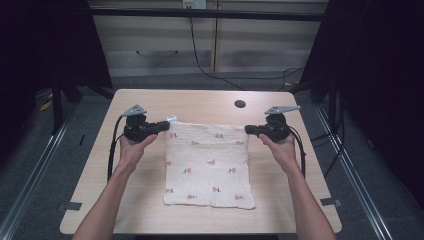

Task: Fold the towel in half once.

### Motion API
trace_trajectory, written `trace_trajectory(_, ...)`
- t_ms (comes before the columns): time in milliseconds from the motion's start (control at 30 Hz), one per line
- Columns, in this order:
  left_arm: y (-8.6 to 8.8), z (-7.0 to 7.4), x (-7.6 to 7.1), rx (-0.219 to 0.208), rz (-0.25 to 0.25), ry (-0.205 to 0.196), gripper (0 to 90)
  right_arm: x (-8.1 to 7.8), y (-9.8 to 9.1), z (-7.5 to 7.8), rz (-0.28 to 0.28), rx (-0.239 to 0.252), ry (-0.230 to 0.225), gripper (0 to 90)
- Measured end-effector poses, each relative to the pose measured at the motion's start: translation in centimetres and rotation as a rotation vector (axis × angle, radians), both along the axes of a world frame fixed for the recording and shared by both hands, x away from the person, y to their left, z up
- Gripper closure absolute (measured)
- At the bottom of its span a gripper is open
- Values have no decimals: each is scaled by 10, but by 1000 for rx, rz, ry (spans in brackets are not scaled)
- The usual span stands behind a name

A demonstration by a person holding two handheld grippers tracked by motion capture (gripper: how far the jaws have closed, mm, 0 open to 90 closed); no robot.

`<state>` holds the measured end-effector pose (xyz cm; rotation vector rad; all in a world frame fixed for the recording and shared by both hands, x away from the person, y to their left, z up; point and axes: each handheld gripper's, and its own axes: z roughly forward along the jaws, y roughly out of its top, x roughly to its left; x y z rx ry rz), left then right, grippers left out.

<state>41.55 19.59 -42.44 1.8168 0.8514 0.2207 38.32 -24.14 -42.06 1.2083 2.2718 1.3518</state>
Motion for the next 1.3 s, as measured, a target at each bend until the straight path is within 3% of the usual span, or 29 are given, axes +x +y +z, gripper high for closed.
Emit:
trace_trajectory(100, 0, 9, -2, 4, -7, -29, 849, 2, 1, 7, 3, -21, -14, 877)
trace_trajectory(200, 4, 12, -4, -7, -9, -35, 849, 0, -1, 11, -2, 0, -25, 877)
trace_trajectory(400, 5, -10, -15, -1, -21, -21, 849, -8, 0, -3, 14, -7, -5, 877)
trace_trajectory(533, 7, -15, -26, 5, -35, -26, 848, -14, -1, -9, 28, -11, -2, 877)
trace_trajectory(633, 8, -14, -37, 12, -54, -49, 848, -22, -3, -9, 37, -1, -11, 877)
trace_trajectory(967, 15, -5, -68, -24, -94, -92, 847, -54, -5, -4, 81, 7, -53, 877)
trace_trajectory(1133, 16, -2, -81, 28, -108, -123, 845, -72, -3, 0, 95, 3, -78, 876)
trace_trajectory(1300, 20, -10, -90, 47, -126, -100, 845, -86, 0, -9, 114, -20, -60, 877)
